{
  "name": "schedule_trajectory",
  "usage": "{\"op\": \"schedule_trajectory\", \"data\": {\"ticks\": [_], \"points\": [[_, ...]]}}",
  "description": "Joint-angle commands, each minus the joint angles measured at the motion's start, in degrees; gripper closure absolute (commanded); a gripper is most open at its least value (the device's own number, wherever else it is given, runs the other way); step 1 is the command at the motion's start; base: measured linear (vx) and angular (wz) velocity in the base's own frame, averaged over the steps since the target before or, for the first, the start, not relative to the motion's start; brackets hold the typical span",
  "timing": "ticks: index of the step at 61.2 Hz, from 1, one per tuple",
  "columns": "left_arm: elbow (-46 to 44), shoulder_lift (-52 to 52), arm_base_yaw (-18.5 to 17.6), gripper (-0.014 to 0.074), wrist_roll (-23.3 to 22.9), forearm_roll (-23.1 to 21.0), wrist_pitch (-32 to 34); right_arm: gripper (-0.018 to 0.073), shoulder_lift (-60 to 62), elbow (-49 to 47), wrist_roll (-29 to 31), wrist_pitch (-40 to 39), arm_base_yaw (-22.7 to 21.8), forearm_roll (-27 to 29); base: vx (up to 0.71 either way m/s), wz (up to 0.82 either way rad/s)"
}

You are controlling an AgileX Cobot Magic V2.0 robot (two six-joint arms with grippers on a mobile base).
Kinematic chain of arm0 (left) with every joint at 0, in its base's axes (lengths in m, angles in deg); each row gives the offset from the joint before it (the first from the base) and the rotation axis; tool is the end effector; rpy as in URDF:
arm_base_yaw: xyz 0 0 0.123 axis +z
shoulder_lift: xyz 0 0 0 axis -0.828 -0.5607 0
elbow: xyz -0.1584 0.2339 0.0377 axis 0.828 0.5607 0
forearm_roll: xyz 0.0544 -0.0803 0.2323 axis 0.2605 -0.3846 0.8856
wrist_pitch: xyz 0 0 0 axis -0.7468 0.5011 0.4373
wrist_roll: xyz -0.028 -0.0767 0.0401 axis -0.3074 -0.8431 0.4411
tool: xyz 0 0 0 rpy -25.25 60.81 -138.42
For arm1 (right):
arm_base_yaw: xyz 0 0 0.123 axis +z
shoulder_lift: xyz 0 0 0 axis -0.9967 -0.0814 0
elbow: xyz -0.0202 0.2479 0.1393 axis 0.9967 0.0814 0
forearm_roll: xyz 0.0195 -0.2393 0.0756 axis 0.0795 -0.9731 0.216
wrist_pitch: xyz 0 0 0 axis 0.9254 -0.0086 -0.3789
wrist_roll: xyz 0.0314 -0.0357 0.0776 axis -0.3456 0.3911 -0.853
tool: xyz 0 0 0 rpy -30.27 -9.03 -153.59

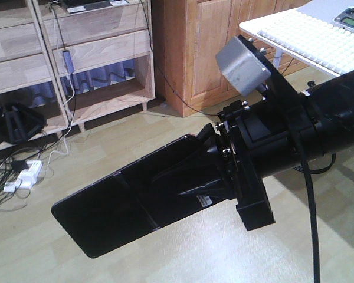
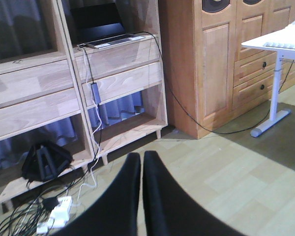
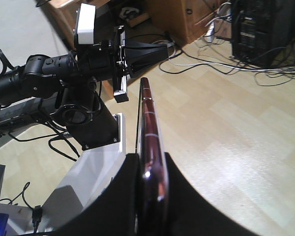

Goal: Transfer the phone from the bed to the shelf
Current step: 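Carry the phone in the right gripper toward the wooden shelf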

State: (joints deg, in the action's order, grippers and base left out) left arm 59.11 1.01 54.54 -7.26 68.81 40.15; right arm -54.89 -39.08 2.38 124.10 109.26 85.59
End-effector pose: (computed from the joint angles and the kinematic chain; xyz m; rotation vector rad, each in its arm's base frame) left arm 0.0558 -0.0017 0.1862 0.1266 1.6751 0.0708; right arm 0.1981 0.1713 0.3729 -1.3592 1.8265 1.1759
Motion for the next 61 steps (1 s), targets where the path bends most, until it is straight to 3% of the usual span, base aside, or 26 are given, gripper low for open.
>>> {"op": "schedule_trajectory", "data": {"ticks": [1, 61], "points": [[-1.32, 0.21, 0.07, 0.0595, -0.33, -0.52, 4.07, 0.0561, 1.78, -1.43, 0.28, 3.17, -0.05, 5.35, 0.43, -0.05], [-1.32, 0.21, 0.07, 0.0595, -0.33, -0.52, 4.07, 0.0561, 1.78, -1.43, 0.28, 3.20, -0.05, 5.35, 0.41, -0.04]]}}
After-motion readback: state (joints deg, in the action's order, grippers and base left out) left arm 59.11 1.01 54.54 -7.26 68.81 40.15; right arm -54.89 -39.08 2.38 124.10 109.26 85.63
